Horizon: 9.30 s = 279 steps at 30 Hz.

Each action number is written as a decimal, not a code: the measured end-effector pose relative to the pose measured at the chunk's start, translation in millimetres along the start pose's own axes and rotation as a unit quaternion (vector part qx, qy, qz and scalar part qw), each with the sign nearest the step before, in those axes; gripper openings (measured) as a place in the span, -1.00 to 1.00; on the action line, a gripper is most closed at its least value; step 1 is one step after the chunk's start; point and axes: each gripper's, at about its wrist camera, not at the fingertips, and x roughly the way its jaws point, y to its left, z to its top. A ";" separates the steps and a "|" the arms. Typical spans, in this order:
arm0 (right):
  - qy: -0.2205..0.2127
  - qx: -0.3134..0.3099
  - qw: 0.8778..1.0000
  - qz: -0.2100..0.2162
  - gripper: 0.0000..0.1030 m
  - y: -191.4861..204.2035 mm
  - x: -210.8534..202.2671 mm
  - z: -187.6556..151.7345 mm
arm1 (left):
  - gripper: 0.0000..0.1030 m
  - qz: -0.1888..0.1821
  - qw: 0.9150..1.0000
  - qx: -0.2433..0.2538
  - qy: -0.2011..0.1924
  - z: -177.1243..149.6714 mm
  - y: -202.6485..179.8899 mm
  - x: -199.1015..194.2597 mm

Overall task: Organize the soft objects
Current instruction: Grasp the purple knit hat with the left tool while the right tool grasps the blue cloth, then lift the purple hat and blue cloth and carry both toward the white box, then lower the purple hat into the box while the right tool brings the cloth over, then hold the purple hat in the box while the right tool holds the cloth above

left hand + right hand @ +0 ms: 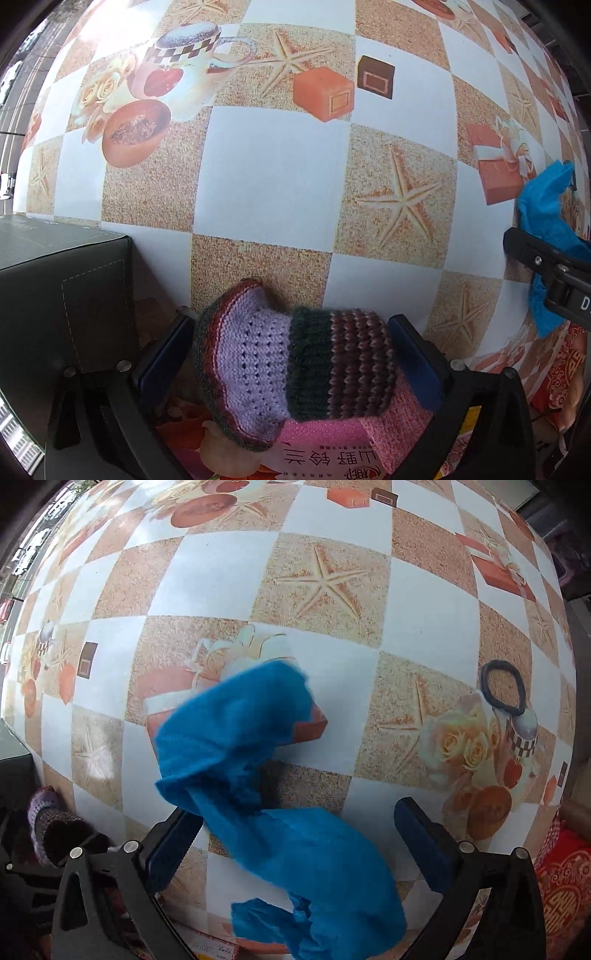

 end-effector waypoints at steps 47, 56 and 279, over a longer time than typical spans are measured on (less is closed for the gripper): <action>-0.128 0.037 0.974 0.183 -0.49 4.3 -188.2 -123.8 | 0.12 -0.032 0.969 0.169 -0.178 -118.0 -2.4 -160.4; -0.103 0.034 0.977 0.185 -0.49 45.5 -199.5 -174.9 | 0.13 -0.053 0.958 0.219 -0.177 -160.7 17.9 -166.3; -0.021 -0.186 0.967 0.175 -0.49 333.4 -163.5 -70.7 | 0.16 -0.041 0.977 -0.088 -0.191 -178.4 258.4 -129.8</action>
